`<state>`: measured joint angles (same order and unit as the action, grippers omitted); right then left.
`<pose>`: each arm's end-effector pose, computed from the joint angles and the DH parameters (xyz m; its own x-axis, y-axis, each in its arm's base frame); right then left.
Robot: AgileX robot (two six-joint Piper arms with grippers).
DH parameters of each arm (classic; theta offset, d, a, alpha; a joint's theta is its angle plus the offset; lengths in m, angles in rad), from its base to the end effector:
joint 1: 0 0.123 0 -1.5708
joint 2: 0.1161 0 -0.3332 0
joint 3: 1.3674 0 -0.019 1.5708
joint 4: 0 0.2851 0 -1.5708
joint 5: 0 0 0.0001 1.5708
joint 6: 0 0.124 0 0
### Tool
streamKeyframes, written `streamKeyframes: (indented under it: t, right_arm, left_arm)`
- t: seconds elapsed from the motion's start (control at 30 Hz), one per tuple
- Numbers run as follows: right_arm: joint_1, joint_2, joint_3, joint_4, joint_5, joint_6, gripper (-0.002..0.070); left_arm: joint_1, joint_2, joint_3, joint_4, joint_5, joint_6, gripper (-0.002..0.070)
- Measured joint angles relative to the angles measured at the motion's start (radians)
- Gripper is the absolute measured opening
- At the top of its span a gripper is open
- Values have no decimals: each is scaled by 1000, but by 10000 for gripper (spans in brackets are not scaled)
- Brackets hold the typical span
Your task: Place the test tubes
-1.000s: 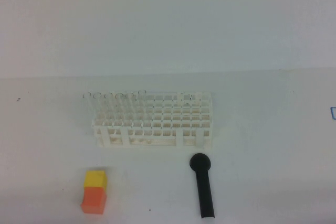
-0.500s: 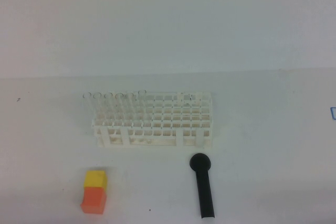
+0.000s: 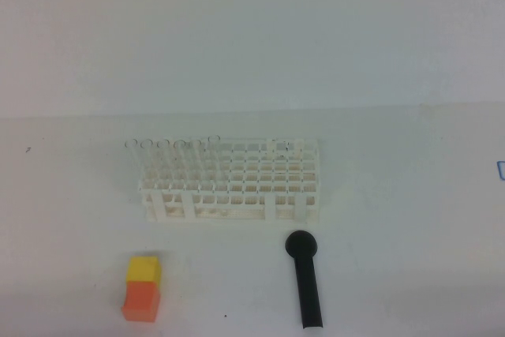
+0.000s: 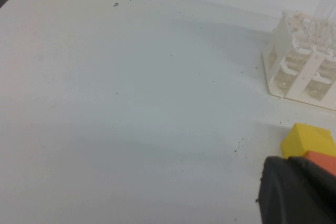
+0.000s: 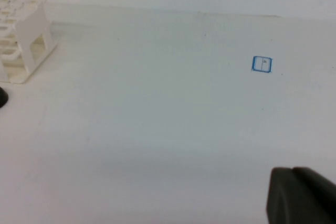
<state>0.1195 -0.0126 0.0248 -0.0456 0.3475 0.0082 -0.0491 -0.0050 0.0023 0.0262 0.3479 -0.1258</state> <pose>0.0706 0.0065 0.1643 -0.2630 -0.0665 -0.9625 -0.1135 0.9928 -0.0376 0.0709 -0.0024 0.1728 -0.2574 -0.0885 -0.9622 0.0145 0.9953 -0.0954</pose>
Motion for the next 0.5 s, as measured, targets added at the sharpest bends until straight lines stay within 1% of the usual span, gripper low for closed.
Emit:
streamKeyframes:
  t: [0.5]
  right_arm:
    - [2,0,0,-3,0,2,-1]
  left_arm:
    - [0,0,0,0,0,0,-1]
